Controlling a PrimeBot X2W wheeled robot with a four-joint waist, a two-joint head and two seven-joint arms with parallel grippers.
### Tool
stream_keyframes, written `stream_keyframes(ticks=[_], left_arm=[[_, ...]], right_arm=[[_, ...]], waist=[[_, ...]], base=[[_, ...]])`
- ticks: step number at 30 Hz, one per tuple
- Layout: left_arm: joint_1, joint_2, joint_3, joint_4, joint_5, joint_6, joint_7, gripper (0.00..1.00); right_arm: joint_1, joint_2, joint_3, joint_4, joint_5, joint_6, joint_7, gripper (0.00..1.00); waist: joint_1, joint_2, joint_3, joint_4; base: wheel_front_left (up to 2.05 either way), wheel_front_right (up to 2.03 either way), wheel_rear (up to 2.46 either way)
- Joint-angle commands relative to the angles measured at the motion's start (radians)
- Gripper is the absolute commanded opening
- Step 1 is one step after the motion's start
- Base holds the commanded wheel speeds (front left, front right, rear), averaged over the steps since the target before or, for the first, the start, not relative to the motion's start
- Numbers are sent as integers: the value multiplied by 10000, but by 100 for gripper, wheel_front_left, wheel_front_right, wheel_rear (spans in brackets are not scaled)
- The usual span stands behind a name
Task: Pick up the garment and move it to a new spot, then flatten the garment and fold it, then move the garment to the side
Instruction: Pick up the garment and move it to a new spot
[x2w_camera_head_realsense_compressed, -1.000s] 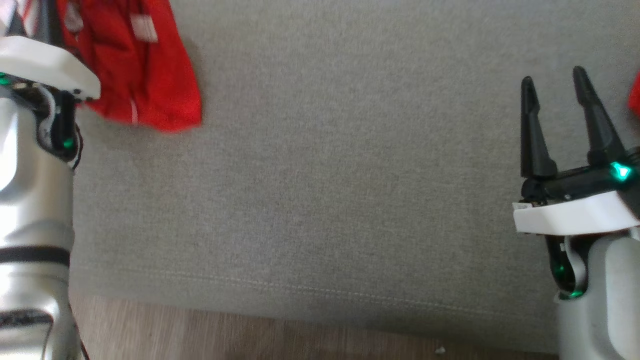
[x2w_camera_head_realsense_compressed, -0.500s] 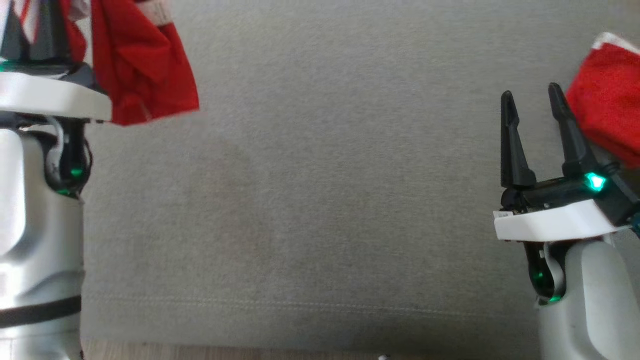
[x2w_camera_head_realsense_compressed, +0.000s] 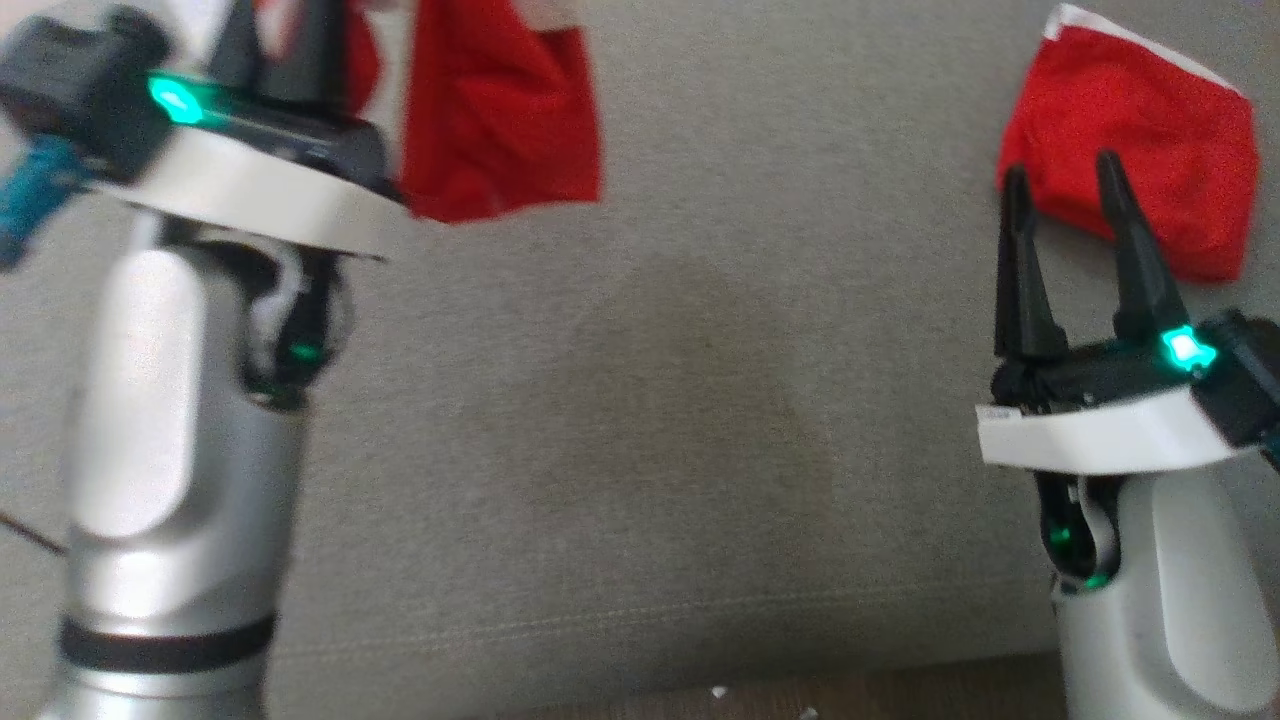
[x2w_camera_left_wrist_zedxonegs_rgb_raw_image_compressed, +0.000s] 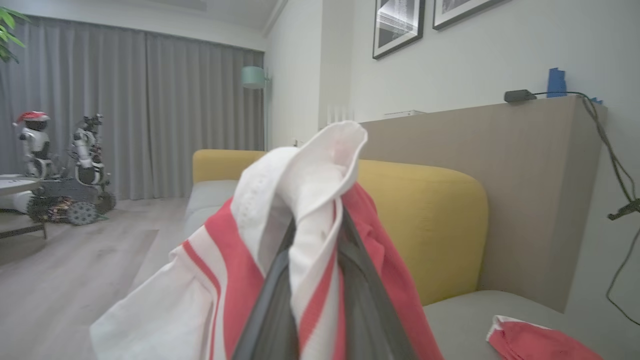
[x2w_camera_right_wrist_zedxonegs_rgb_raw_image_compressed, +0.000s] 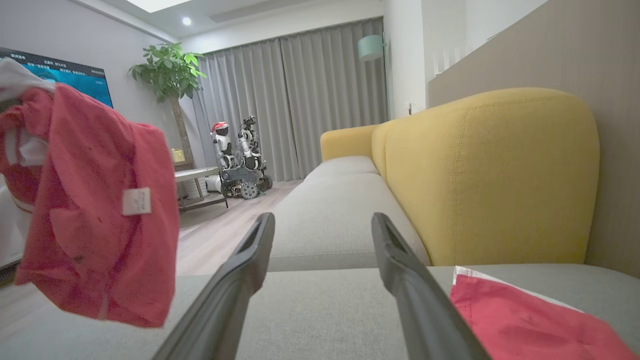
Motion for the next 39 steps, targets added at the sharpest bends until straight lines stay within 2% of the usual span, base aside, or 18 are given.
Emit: stream_keyframes(ticks=[1,6,11,14,16,20,23,28,29,30,31,39], left_arm=[[-422,127,165,-422,46,23,44,0],[-710,-621,-801,-297,0,137,-102,0],[-974,-887,-1281,43,-432,995,-831,0],[-891,-905,-1445,784,-440,1458,-1111,0],[-745,-777,-1649,1524,-122,1522,-1203,0],[-405,-123,-2410,3344,779,1370,-1107,0],[-316,245,-2837,4479,1373,1440,-1142,0],[-372,415,-3325,5606,1899,1472,-1304,0],[-382,411,-3396,5753,1953,1469,-1339,42],[-381,376,-3406,5836,1944,1487,-1395,97],[-356,327,-3364,5895,1881,1524,-1445,100],[363,221,-2695,5277,1171,1808,-1630,100]], right_arm=[[-534,109,306,-327,99,63,-93,100],[-916,110,473,-225,347,63,-302,100],[-1022,111,432,-86,491,63,-466,100],[-1033,111,429,-22,516,63,-531,100],[-1032,111,425,7,501,63,-563,100],[-1042,111,359,47,424,63,-598,100],[-1068,112,395,77,383,63,-602,100],[-1017,112,431,160,316,63,-562,100],[-996,112,453,194,293,63,-540,100],[-971,112,473,229,271,63,-519,100],[-943,112,479,263,256,63,-504,100],[-635,112,401,488,147,63,-338,100]], waist=[[1,0,258,-343],[1,0,596,-934],[1,0,813,-1314],[1,0,938,-1406],[1,0,993,-1414],[1,0,1078,-1326],[1,0,1087,-1220],[1,0,981,-933],[1,0,928,-871],[1,0,863,-815],[1,0,786,-756],[1,0,-87,-239]], base=[[0,0,0],[0,0,0],[0,0,0],[0,0,0],[0,0,0],[0,0,0],[0,0,0],[0,0,0],[0,0,0],[0,0,0],[0,0,0],[0,0,0]])
